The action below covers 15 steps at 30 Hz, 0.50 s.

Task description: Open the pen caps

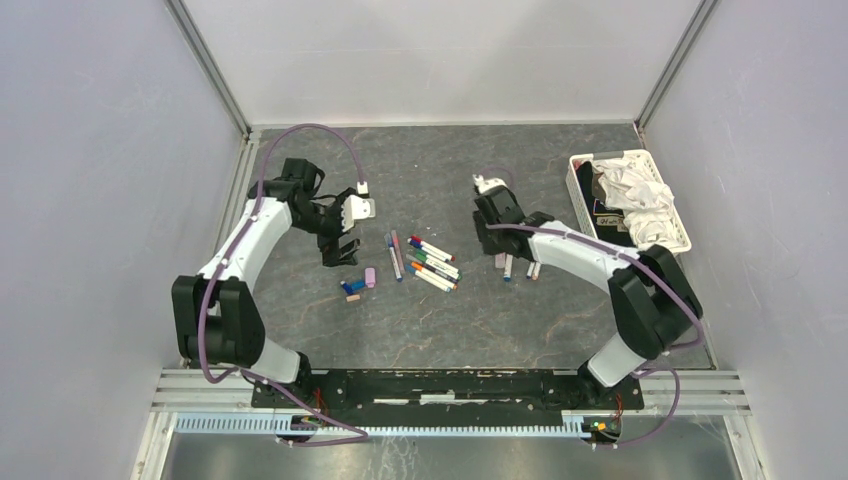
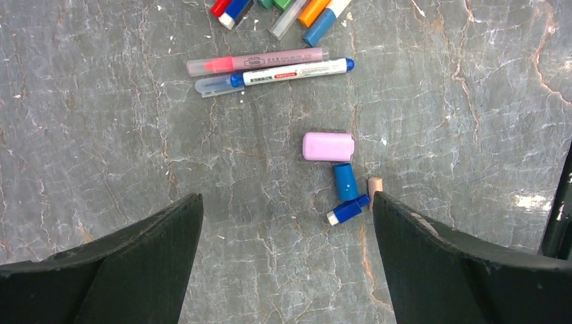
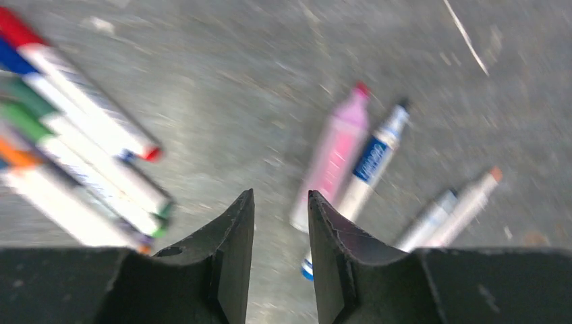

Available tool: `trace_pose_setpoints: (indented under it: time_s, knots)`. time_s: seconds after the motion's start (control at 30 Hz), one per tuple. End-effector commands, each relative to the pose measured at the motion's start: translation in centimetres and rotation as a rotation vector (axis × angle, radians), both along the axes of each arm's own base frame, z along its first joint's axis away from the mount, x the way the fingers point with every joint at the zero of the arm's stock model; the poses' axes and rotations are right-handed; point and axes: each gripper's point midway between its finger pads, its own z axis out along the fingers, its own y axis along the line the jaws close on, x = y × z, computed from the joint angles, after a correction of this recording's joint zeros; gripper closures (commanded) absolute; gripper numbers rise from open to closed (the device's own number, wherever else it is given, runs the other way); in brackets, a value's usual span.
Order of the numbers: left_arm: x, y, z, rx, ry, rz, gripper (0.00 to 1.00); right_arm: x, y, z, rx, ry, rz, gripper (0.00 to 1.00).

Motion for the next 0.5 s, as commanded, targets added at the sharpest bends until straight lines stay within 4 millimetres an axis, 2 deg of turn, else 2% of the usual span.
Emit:
trace_pose_setpoints:
  time_s: [0.0,0.07,0.17,0.3,0.47]
  knots:
    - [0.5,-0.4,2.7,-0.070,-0.034,0.041,0.00,2.4,6.8,2.1,0.115,-0.016,0.263,0.60]
    - [0.5,-0.2,2.9,-0.069,-0.037,0.054,0.00,3.0,9.1,1.9,0.133,0.006,0.354,0.61]
    - [0.4,0.2,3.1,-0.061,-0.042,0.069,0.00,4.4,10.7,0.8,0.105,0.029,0.392,0.61]
    - [0.2,0.5,3.2,-0.050,-0.044,0.077,0.00,3.9,13.4,0.0,0.141,0.047,0.484,0.62]
    - [0.1,0.6,3.1,-0.049,-0.035,0.079,0.00,2.5,15.1,-1.5,0.150,0.079,0.545,0.63]
